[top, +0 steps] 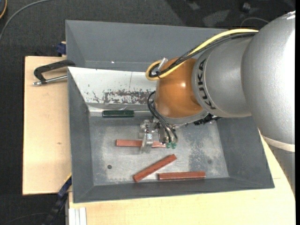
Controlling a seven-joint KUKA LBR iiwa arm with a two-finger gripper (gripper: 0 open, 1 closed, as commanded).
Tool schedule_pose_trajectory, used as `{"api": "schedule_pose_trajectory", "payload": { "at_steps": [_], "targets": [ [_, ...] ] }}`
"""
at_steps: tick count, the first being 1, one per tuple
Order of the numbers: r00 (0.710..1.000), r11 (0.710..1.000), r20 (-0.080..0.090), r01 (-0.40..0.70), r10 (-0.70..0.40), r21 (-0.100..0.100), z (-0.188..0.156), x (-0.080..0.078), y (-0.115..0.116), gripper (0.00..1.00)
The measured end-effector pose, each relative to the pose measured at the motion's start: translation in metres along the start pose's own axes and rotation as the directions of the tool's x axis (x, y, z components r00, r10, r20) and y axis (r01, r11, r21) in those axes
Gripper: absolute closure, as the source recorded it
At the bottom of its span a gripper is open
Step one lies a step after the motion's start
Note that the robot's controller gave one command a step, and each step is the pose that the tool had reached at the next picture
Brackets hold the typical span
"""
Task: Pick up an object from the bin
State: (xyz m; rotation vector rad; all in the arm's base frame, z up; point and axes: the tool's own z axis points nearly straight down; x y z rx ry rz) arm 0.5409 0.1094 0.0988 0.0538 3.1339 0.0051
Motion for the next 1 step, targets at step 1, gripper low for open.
{"api": "schedule_pose_trajectory", "payload": {
  "at_steps": [1],
  "targets": [
    [1.0,1.0,0.0,0.001,-0.001,0.0,-0.0267,-0.0017,0.001,1.0]
  ]
}}
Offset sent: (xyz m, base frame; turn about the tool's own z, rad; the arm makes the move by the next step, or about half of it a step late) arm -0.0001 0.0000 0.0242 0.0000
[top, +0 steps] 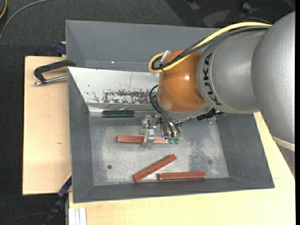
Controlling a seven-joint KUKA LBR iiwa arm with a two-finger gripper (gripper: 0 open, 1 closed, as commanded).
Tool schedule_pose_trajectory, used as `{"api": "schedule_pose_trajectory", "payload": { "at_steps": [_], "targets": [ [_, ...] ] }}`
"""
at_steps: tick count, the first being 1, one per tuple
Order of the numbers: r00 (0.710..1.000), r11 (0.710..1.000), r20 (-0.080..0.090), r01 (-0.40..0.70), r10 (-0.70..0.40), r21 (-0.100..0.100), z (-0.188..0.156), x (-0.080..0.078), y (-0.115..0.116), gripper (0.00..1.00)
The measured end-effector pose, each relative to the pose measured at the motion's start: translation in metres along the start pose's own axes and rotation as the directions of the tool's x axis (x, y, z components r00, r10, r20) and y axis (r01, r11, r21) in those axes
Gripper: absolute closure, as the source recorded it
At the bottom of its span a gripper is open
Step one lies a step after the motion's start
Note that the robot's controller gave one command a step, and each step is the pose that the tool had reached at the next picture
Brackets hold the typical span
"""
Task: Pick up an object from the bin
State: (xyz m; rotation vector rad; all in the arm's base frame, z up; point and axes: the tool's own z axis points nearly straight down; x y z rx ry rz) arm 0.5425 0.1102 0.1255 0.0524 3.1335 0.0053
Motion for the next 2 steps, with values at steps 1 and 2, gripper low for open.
{"api": "schedule_pose_trajectory", "payload": {
  "at_steps": [1,2],
  "targets": [
    [1.0,1.0,-0.002,0.001,-0.001,0.001,-0.005,-0.001,0.001,1.0],
    [1.0,1.0,0.003,0.002,-0.002,0.0,-0.057,-0.004,0.002,1.0]
  ]
}}
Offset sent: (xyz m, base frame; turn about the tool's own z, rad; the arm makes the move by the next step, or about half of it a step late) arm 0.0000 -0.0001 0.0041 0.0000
